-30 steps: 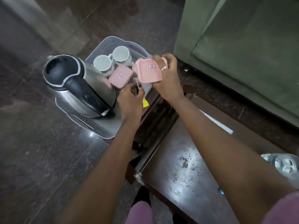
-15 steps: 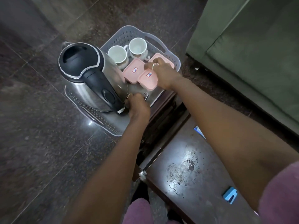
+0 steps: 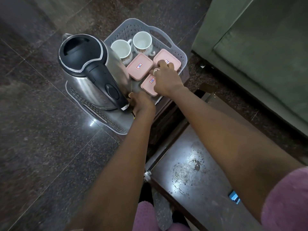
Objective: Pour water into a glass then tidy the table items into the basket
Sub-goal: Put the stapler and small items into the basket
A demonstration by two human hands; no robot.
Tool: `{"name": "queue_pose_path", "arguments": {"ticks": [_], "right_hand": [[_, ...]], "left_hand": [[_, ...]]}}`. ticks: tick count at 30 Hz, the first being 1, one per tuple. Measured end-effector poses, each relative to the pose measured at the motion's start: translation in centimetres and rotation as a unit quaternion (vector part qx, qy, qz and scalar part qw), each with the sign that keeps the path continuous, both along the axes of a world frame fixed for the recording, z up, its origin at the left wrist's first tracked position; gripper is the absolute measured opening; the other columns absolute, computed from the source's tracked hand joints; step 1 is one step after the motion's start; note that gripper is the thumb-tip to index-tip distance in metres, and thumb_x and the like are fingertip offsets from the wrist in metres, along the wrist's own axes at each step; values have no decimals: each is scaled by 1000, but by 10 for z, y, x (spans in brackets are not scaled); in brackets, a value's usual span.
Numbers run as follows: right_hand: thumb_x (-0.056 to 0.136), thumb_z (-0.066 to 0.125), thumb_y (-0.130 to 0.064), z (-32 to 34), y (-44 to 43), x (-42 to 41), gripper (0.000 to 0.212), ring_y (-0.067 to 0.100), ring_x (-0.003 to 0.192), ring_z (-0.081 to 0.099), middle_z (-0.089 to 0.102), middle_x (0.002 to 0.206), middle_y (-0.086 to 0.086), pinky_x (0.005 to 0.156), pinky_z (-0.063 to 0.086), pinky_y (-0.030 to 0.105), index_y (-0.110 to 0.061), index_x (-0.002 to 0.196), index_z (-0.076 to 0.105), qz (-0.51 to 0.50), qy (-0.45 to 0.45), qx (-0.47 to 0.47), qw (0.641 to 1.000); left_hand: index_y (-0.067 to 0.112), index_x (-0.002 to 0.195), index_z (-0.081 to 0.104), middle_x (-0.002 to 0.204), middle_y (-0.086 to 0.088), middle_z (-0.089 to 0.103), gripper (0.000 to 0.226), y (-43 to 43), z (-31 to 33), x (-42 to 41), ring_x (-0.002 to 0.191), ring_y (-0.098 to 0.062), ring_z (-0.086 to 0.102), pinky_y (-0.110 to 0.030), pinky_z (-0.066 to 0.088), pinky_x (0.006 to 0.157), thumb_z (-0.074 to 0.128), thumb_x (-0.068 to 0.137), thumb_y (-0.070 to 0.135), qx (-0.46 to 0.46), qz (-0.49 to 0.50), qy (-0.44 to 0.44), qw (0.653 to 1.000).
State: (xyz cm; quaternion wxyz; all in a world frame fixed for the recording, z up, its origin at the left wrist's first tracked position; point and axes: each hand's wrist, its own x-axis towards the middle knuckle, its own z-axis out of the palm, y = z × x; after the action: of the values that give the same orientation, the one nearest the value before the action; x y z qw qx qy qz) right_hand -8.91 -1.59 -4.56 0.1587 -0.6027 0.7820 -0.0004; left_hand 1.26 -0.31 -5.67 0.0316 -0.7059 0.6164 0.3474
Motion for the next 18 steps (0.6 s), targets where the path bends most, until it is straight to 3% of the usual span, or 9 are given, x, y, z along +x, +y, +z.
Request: {"name": "queue_pose_path", "arguments": {"ticks": [3,6,13,16,18], "right_hand": [[81,58,-31,1,5,2,51,37,120,36,38,135,14,102,38,44,-11,127,54,-31,-48,-7,998],[77,66,-45,-4,8,0,60,34,121,36,38,135,12,101,36,41,-11,125,54,-31,-28,-7,999],[87,57,-34,-5,28,1,46,34,123,35,41,136,13,104,35,39,-6,123,55,-37,-35,-84,995],[88,53,-25,-9,68,3,36,34,120,42,48,133,16,103,35,37,-3,116,60,-60,-28,-173,983],[85,56,-15,-12,103,3,30,40,111,50,56,123,23,98,41,42,1,110,63,-105,-38,-225,968]], "left_hand": [[-3,125,50,139,-22,30,33,1,-4,-2,126,-39,33,-49,42,97,48,94,5,-7,-2,-6,1000],[1,127,47,137,-22,35,35,1,-6,1,124,-41,37,-46,38,101,44,92,4,-24,-10,-7,1000],[-5,127,46,137,-25,38,35,5,1,1,127,-39,38,-41,38,101,39,93,3,-18,11,-12,1000],[3,126,52,129,-24,46,39,20,7,-2,117,-38,44,-39,37,99,42,88,2,-132,-47,22,990],[8,126,55,125,-22,51,43,46,9,-8,112,-36,48,-39,34,97,44,85,2,-240,-106,66,963]]}}
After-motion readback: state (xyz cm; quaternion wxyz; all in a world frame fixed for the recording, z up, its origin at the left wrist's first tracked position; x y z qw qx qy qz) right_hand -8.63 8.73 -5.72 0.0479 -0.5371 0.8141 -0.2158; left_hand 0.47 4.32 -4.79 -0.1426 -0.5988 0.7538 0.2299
